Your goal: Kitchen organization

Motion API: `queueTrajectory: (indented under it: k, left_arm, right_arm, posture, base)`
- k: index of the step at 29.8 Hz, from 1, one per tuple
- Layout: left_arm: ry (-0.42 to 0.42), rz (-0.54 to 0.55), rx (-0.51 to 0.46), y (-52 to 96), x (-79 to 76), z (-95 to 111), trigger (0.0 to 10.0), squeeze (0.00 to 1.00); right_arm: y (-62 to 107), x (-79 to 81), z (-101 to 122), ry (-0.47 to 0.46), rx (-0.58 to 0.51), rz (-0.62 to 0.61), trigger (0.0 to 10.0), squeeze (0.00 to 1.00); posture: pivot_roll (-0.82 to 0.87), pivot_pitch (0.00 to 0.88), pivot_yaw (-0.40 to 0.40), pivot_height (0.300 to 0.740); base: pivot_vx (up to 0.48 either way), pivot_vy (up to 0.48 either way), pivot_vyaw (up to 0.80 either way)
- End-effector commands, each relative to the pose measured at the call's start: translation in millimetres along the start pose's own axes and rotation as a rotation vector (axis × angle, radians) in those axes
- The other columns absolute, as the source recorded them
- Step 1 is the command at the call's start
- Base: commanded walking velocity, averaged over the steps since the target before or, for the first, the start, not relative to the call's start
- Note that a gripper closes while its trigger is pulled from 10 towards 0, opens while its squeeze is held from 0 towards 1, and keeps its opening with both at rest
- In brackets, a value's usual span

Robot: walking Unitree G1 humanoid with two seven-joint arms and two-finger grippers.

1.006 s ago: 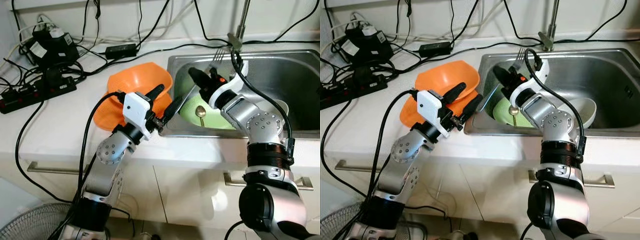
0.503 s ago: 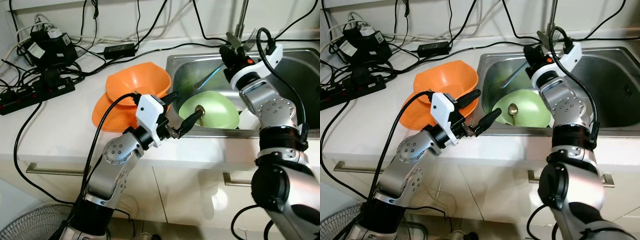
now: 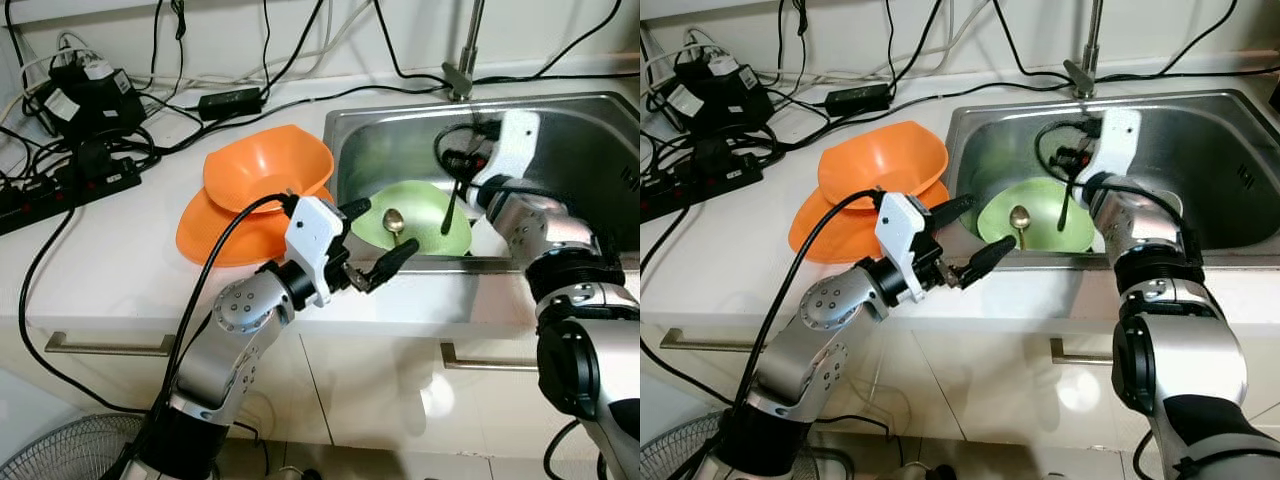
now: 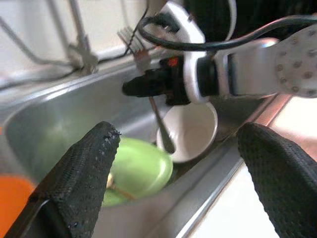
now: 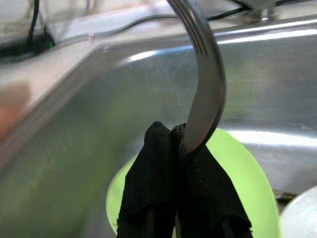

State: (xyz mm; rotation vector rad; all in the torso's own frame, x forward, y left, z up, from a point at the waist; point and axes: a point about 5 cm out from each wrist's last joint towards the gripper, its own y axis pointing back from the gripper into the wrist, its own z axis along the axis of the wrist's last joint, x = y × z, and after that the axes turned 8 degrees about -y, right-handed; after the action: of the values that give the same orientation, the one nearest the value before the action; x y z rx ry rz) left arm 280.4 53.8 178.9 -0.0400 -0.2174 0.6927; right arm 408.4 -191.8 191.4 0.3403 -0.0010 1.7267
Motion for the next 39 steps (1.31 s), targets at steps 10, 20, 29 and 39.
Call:
queueTrajectory:
  k: [10,20,29,39]
  left_arm:
    - [0.008,-0.005,0.212,13.0,-3.4,-43,10.0,1.00]
    - [0.026,-0.005,0.225,12.6,-7.4,-45,10.0,0.90]
    - [-0.001,0.062,0.185,9.1,2.8,-36,10.0,0.90]
    - [0.010,0.148,0.126,-5.8,7.0,-30,10.0,0.00]
  right_arm:
    - [-3.7,10.4,-25,0.224,0.146,0.062,0.0,0.00]
    - [-2.5,10.4,-42,0.309,0.217,0.079,0.0,0.00]
    - [-1.6,12.9,-50,0.388,0.255,0.123,10.0,0.00]
    - [0.2,5.8,-41,0.432,0.242,0.126,10.0,0.42]
  posture:
    - [-0.03,0.079,0.160,0.740]
    - [-0.03,0.088,0.156,0.740]
    - [-0.04,0.086,0.141,0.740]
    - [-0.09,0.086,0.092,0.740]
  base:
    - [0.000,0.000,0.00]
    - [0.000,0.000,0.00]
    - [0.000,0.000,0.00]
    - [0.000,0.000,0.00]
